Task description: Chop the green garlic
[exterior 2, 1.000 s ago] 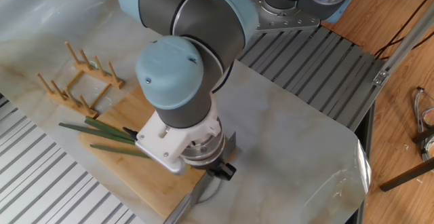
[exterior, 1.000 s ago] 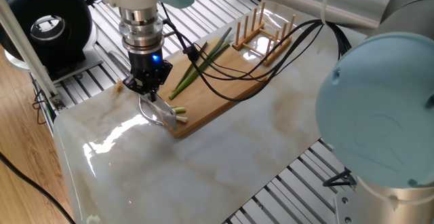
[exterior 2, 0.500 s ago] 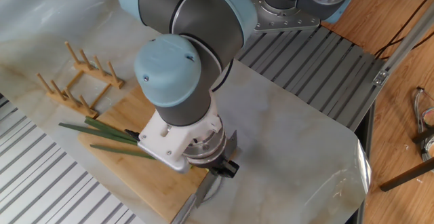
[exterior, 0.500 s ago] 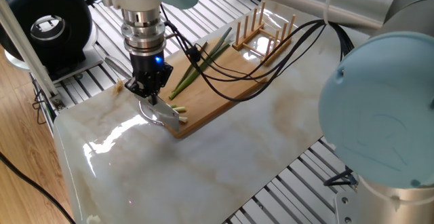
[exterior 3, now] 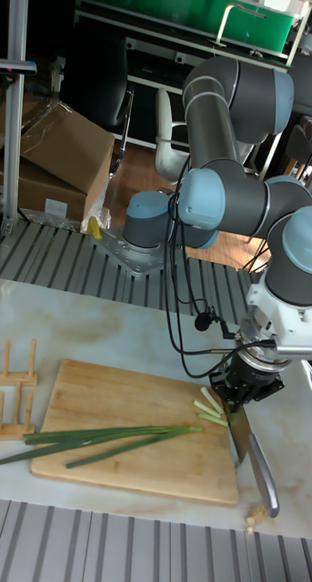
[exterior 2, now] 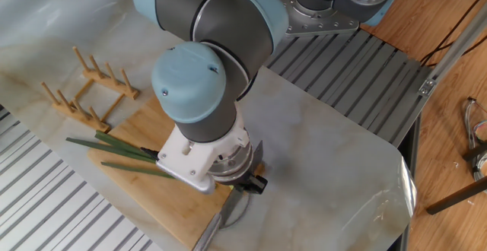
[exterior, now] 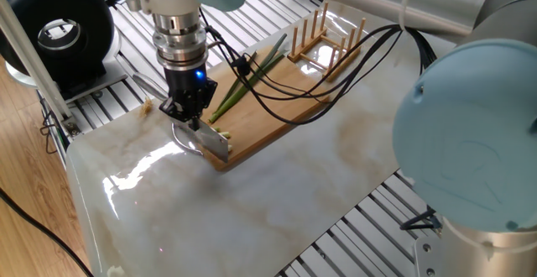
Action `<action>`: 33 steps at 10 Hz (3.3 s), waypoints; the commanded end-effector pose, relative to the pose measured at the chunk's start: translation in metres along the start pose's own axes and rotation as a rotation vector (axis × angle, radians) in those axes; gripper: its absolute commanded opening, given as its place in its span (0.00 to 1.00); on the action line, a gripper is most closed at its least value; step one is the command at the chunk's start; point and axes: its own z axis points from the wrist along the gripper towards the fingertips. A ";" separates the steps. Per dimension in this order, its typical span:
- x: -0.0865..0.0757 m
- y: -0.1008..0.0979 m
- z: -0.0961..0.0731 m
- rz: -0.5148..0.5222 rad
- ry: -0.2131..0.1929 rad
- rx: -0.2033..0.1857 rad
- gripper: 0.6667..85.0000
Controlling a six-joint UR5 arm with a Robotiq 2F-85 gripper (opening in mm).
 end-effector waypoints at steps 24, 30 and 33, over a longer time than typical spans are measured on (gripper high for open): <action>0.014 -0.013 -0.022 -0.494 0.019 -0.030 0.01; 0.027 -0.017 -0.008 -0.659 0.031 -0.019 0.01; 0.026 -0.019 -0.002 -0.697 0.025 -0.009 0.01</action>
